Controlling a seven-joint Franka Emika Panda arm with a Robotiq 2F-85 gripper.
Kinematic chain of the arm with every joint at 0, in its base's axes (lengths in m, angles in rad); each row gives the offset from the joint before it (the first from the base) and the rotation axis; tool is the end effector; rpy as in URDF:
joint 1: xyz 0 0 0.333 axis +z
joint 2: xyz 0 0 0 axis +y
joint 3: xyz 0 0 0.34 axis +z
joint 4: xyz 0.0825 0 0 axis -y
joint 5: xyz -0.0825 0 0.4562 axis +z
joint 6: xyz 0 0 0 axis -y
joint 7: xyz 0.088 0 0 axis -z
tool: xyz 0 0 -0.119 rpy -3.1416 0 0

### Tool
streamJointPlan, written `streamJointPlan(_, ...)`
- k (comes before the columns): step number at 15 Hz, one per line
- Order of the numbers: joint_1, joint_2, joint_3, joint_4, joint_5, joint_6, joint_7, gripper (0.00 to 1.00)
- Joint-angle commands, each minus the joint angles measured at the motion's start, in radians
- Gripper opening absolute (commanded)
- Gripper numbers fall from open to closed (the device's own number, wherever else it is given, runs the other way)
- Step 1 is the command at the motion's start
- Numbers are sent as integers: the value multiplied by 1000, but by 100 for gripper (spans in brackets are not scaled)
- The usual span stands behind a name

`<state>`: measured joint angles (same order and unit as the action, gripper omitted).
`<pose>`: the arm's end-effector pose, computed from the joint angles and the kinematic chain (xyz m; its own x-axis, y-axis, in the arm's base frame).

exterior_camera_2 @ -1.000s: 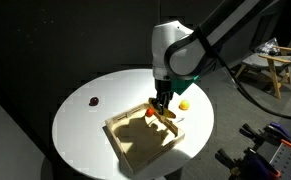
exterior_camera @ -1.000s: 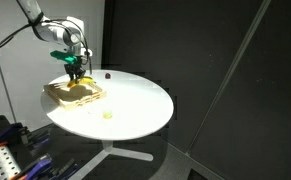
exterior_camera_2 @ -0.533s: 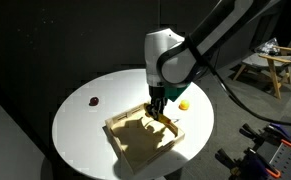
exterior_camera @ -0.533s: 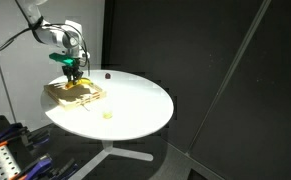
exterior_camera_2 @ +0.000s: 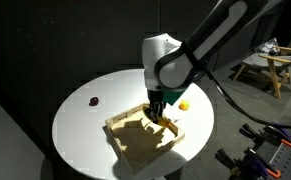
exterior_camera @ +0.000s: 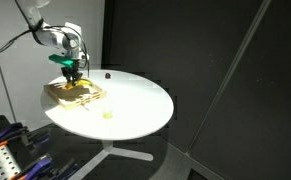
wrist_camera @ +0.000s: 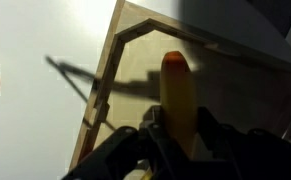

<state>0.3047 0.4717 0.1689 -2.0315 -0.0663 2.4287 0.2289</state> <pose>0.5747 0.2954 0.1602 0.9581 0.2771 -0.0722 0.2763 -0.9608 -0.0207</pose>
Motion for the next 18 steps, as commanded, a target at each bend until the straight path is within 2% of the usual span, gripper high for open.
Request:
streamJointPlan(1, 0, 12, -9, 5, 9, -14, -7, 13)
streamJointPlan(12, -1, 53, -35, -3, 3, -12, -7, 13)
streamJointPlan(13, -2, 53, -35, -2, 4, -14, -7, 63)
streamJointPlan(14, -2, 53, -36, -2, 5, -14, -6, 64)
streamJointPlan(16, -3, 50, -37, -3, 6, -15, -5, 77)
streamJointPlan(18, -4, 42, -37, -6, 8, -17, -5, 95)
